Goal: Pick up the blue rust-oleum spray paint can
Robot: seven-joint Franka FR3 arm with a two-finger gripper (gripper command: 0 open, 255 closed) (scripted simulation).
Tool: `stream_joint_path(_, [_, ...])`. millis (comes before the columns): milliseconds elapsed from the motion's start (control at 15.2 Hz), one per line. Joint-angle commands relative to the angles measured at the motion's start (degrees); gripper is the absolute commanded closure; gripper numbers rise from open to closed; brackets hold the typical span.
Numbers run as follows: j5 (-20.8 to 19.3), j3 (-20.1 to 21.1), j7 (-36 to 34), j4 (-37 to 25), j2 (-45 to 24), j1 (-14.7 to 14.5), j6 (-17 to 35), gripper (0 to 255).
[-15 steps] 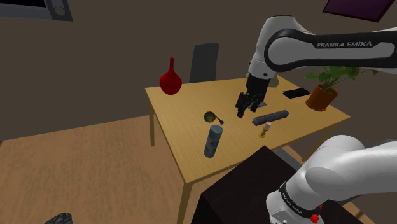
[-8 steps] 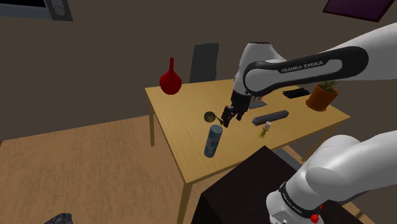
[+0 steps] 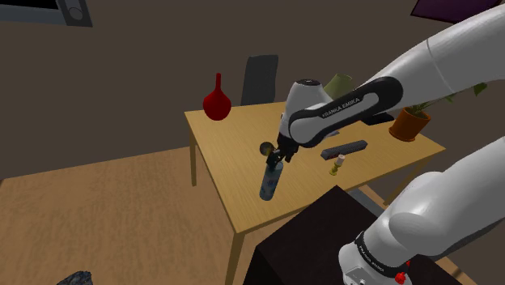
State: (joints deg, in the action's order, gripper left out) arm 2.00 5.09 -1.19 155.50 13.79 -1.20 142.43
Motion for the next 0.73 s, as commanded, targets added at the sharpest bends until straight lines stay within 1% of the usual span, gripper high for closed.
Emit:
stream_joint_path(0, [-0.26,0.18,-0.25,0.14,-2.33,0.06,2.67,0])
stream_joint_path(264, [-0.62,0.3,-0.52,0.78,-5.66,0.19,6.64,0])
stream_joint_path(462, [-0.68,0.31,-0.57,0.85,-6.16,0.21,7.21,0])
stream_joint_path(528, [-0.67,0.32,-0.57,0.84,-6.07,0.2,7.11,255])
stream_joint_path(660, [-0.68,0.32,-0.58,0.81,-6.13,0.21,7.14,255])
